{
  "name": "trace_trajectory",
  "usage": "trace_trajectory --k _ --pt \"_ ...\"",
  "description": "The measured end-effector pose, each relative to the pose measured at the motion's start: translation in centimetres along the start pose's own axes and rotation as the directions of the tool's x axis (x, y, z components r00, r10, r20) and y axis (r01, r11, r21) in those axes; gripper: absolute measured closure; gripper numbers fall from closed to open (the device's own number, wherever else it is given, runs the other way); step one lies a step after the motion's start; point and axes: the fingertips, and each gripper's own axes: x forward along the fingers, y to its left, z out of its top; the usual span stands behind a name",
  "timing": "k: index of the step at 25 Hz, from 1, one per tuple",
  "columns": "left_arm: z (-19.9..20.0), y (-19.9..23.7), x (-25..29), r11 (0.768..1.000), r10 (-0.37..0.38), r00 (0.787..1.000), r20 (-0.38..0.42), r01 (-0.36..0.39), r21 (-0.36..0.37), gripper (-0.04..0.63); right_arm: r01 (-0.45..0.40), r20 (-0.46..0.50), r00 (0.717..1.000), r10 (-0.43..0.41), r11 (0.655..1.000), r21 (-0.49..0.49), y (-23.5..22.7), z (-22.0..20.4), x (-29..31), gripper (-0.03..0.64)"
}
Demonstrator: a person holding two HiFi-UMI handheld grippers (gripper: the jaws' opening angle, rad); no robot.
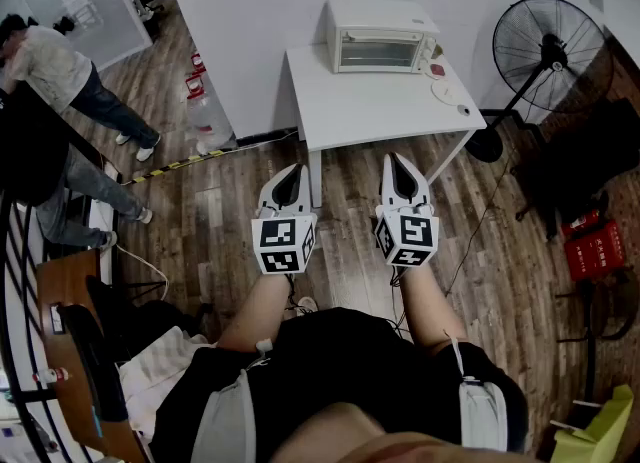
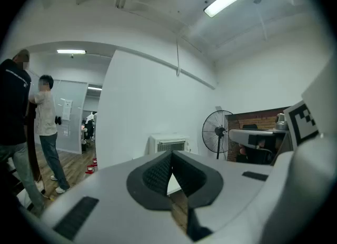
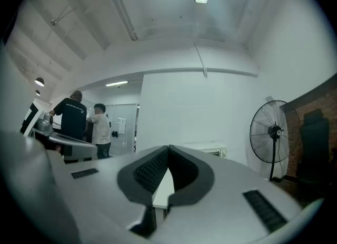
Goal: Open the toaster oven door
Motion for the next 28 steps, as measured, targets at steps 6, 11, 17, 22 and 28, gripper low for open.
trace_trajectory --k 6,11,17,22,28 --pt "0.4 -1.0 -1.0 1.000 -0.003 1.000 0.009 0.003 0.008 0.584 -0.008 -0.001 1.000 0.008 1.000 0.009 0.0 0.2 -1.2 0.620" --pt "0.5 -0.6 -0.9 1.000 -0.009 1.000 0.008 0.009 0.004 0.584 -0.021 0.013 1.000 0.021 1.000 0.015 0.7 0.7 -1.2 0.620" --pt "0.6 0.6 -0.5 1.000 -0.027 1.000 0.013 0.027 0.002 0.584 0.001 0.016 1.000 -0.001 1.000 0.017 1.5 0.9 -0.3 0.621" --pt "0.6 2.4 0.1 0.999 -0.050 0.999 0.021 0.050 -0.005 0.584 0.021 0.010 1.000 -0.021 1.000 0.012 2.9 0.6 0.7 0.621" --pt "0.1 4.7 0.6 0.996 -0.085 0.996 0.015 0.085 0.000 0.584 0.058 0.013 0.998 -0.058 0.998 0.010 4.5 0.3 1.7 0.621"
